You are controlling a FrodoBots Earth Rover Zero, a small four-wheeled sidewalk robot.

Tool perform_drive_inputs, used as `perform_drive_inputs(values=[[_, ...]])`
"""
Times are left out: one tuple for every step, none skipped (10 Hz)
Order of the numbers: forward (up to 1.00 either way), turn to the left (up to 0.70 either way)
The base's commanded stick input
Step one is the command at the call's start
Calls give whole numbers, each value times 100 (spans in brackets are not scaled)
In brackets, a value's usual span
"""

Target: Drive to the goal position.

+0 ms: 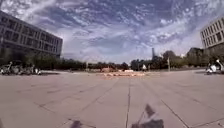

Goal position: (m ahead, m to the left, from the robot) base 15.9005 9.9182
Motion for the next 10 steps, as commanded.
perform_drive_inputs(values=[[70, 0], [70, 0], [70, 0], [70, 0], [70, 0], [70, 0], [70, 0], [70, 0], [70, 0], [70, 0]])
